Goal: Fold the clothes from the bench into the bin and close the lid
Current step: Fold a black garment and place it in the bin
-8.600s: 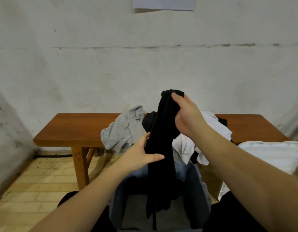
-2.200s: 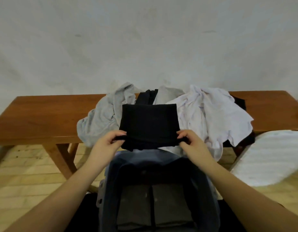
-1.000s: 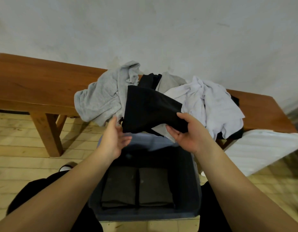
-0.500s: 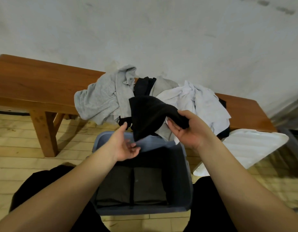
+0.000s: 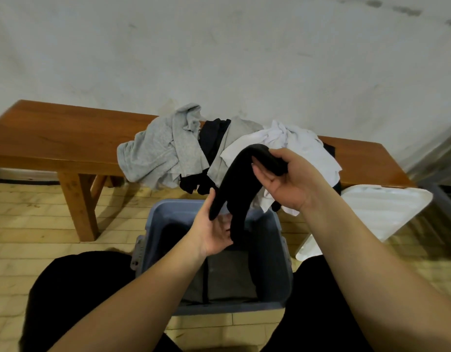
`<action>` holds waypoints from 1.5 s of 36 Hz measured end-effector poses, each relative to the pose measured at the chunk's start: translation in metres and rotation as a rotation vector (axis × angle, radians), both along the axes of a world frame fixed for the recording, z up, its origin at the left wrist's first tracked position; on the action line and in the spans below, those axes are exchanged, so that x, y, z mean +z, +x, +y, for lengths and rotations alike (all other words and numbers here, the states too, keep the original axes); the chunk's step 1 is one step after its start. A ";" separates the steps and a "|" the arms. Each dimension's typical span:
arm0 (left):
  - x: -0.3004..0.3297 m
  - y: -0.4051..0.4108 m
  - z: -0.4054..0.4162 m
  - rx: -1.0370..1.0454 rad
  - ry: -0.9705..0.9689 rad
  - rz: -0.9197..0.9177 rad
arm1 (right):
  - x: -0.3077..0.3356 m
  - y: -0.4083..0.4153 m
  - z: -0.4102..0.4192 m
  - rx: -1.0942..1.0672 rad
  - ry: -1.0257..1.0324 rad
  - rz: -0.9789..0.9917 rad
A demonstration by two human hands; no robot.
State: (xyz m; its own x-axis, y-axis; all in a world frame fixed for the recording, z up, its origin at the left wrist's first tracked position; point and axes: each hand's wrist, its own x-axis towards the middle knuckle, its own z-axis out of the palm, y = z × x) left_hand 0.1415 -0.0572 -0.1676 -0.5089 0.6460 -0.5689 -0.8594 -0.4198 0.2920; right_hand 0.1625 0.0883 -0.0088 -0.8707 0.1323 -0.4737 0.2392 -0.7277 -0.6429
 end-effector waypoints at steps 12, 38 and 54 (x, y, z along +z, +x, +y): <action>0.005 0.000 -0.012 -0.037 -0.004 -0.076 | -0.010 0.020 0.034 0.079 0.098 -0.012; -0.167 -0.063 -0.056 -0.391 -0.998 -0.205 | -0.310 -0.025 0.037 0.353 0.197 -0.869; -0.259 -0.079 -0.088 -0.661 -1.604 0.405 | -0.445 -0.042 -0.004 0.641 0.463 -0.749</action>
